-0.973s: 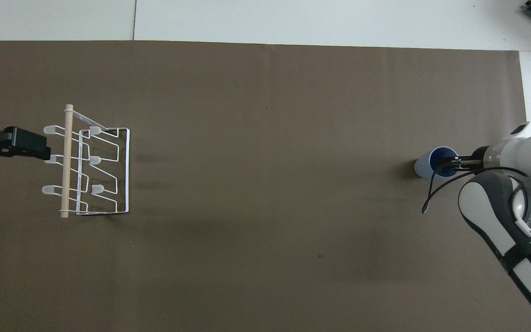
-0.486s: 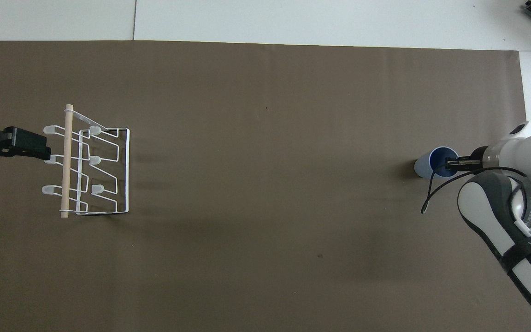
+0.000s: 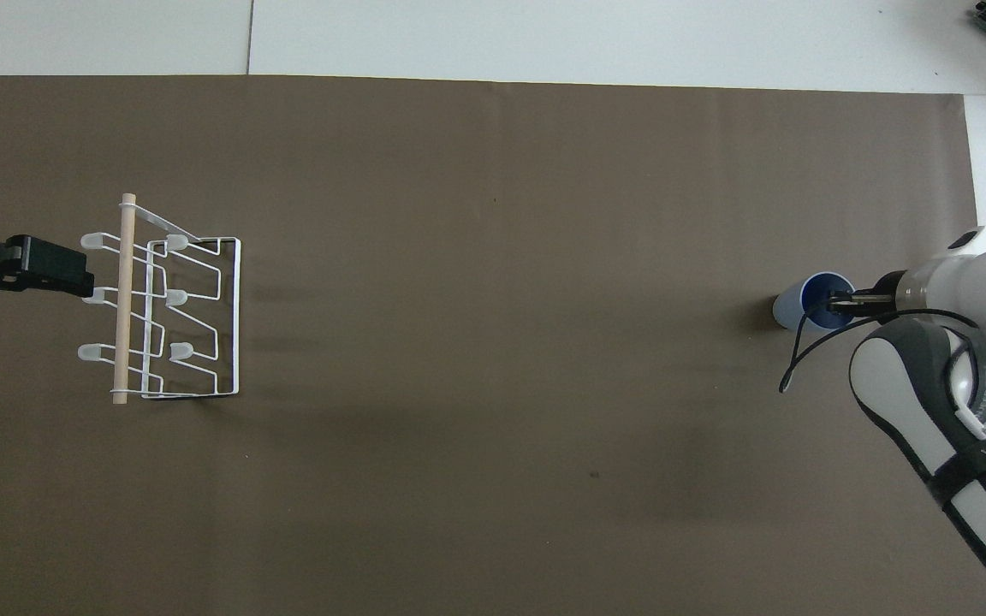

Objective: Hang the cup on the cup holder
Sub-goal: 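Close the right gripper on the rim of the blue cup, then lift the cup with the right gripper while the left gripper rises, then carry the cup toward the left gripper while the left gripper approaches, then close the left gripper on the cup base held by the right gripper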

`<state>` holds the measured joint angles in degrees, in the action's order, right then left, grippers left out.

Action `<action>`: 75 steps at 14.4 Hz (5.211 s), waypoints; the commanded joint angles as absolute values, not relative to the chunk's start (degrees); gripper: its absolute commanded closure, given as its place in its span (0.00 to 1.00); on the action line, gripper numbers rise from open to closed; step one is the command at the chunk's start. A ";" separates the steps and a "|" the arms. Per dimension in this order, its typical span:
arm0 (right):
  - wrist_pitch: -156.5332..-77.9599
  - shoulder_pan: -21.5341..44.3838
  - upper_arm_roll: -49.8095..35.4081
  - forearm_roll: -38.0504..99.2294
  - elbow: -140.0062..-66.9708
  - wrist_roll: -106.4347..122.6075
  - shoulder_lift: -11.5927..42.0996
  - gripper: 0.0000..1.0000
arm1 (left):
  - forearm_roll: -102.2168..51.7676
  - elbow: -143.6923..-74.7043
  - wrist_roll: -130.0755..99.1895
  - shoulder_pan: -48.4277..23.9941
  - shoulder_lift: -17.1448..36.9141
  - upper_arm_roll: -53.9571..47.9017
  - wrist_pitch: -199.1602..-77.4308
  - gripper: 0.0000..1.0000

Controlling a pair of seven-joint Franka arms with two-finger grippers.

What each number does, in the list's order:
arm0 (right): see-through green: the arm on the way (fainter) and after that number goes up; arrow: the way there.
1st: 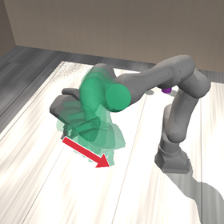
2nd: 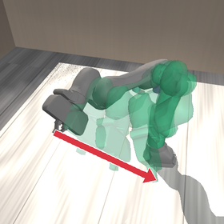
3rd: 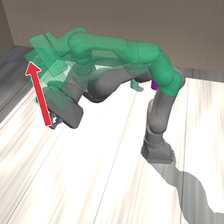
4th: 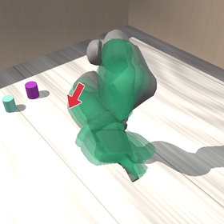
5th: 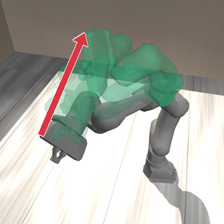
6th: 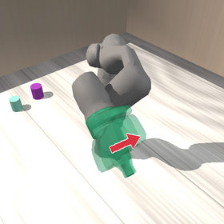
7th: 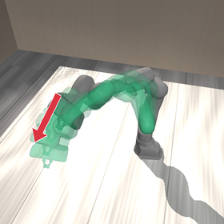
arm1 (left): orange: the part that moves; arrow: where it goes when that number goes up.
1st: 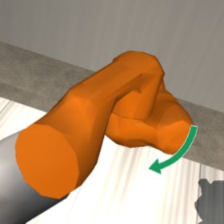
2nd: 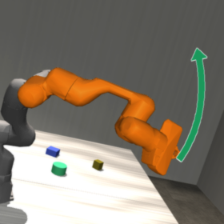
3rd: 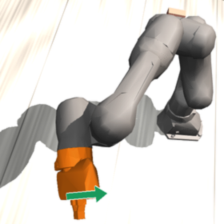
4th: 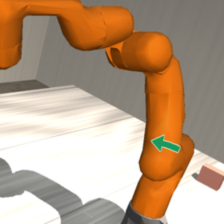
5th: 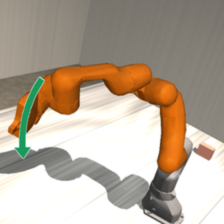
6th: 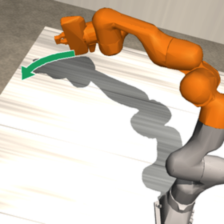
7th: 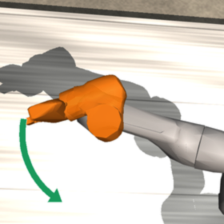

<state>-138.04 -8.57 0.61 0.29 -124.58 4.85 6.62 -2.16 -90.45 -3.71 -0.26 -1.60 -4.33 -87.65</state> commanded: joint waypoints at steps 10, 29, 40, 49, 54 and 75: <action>-127.63 -7.91 -1.75 23.63 -118.31 4.31 7.56 1.00 | -1.93 -91.94 -3.60 2.89 -3.16 -4.39 -88.68 0.00; -97.29 -8.09 -5.00 64.41 -108.28 24.96 3.08 1.00 | -53.67 -111.18 -44.53 6.16 -11.69 -3.78 -97.73 0.00; -122.24 -8.00 -23.19 65.83 -106.35 4.14 3.69 1.00 | -78.49 -121.11 -52.73 -4.90 -11.34 -4.39 -117.85 0.00; -135.35 -7.82 -34.27 65.65 -106.44 -6.67 4.13 1.00 | -81.47 -121.29 -55.45 -13.70 -9.14 -4.48 -127.70 0.00; -138.24 -7.03 -34.80 65.39 -106.44 -9.23 4.13 1.00 | -84.02 -121.20 -56.25 -15.38 -8.70 -4.48 -131.57 0.00; -138.52 -7.29 -35.16 65.13 -106.44 -9.23 4.31 1.00 | -86.66 -117.86 -56.07 -19.60 -5.80 -4.57 -138.34 0.00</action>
<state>-137.40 -7.04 -34.52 64.48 -106.93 -8.30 3.98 -85.59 -118.92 -55.91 -18.39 -6.68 -5.16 -136.99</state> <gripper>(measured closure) 0.952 0.000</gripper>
